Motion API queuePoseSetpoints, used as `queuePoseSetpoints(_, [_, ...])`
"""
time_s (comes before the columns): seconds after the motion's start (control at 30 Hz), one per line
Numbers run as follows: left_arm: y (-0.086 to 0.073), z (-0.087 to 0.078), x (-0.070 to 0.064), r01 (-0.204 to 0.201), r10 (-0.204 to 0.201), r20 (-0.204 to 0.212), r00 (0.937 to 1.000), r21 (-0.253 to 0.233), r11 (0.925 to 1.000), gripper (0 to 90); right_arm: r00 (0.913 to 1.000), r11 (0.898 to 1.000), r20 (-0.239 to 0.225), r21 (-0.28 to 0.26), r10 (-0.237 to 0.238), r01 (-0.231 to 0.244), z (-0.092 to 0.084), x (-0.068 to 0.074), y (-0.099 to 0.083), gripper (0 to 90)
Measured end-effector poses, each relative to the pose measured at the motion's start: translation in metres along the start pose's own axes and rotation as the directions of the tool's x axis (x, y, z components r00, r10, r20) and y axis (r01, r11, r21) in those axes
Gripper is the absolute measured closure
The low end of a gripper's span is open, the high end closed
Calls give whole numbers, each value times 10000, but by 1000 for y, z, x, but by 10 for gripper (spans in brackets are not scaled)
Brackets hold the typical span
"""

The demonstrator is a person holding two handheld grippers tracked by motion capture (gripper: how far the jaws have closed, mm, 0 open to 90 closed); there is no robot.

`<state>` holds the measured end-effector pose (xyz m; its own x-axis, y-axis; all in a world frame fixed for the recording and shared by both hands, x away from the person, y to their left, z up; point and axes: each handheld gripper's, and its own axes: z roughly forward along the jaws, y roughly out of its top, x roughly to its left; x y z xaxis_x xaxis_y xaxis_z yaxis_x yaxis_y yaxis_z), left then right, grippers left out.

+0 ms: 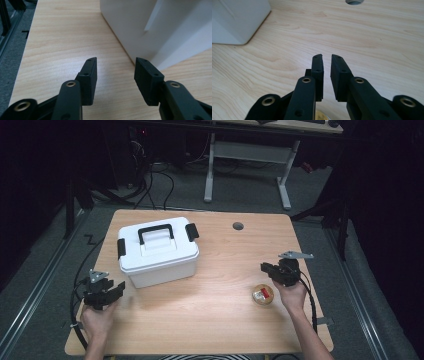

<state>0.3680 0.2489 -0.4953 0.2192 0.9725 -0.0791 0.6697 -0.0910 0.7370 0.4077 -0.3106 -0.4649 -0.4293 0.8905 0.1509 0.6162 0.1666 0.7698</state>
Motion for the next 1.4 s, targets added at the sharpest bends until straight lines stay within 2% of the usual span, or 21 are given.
queuePoseSetpoints(0.2, [13,1,-1,86,-86,155,9998,-6,10000,585,9993,10000,-382,49,-47,49,16,10,19,849])
queuePoseSetpoints(0.27, [17,2,-1,83,-83,139,9999,41,10000,599,9984,9997,-539,157,-170,178,27,19,30,866])
queuePoseSetpoints(0.33, [20,3,0,103,-105,118,9999,103,9999,600,9978,9996,-627,167,-199,210,30,21,33,869])
queuePoseSetpoints(0.5, [26,7,3,283,-286,141,9995,213,9994,624,9951,9977,-913,525,-384,433,55,40,49,896])
queuePoseSetpoints(0.53, [26,7,3,283,-286,141,9995,213,9994,629,9951,9977,-913,525,-384,433,55,40,49,896])
queuePoseSetpoints(0.6, [28,9,3,244,-247,101,9996,301,9993,643,9939,9965,-1018,680,-416,486,68,48,54,900])
queuePoseSetpoints(0.77, [32,12,5,398,-404,198,9990,279,9988,675,9925,9951,-1140,832,-439,536,82,58,58,900])
queuePoseSetpoints(0.97, [37,14,3,324,-327,101,9994,248,9992,730,9884,9925,-1423,1015,-537,685,102,78,65,900])
queuePoseSetpoints(1.4, [38,19,3,705,-710,437,9965,120,9974,831,9766,9894,-2106,1257,-445,722,139,122,70,900])
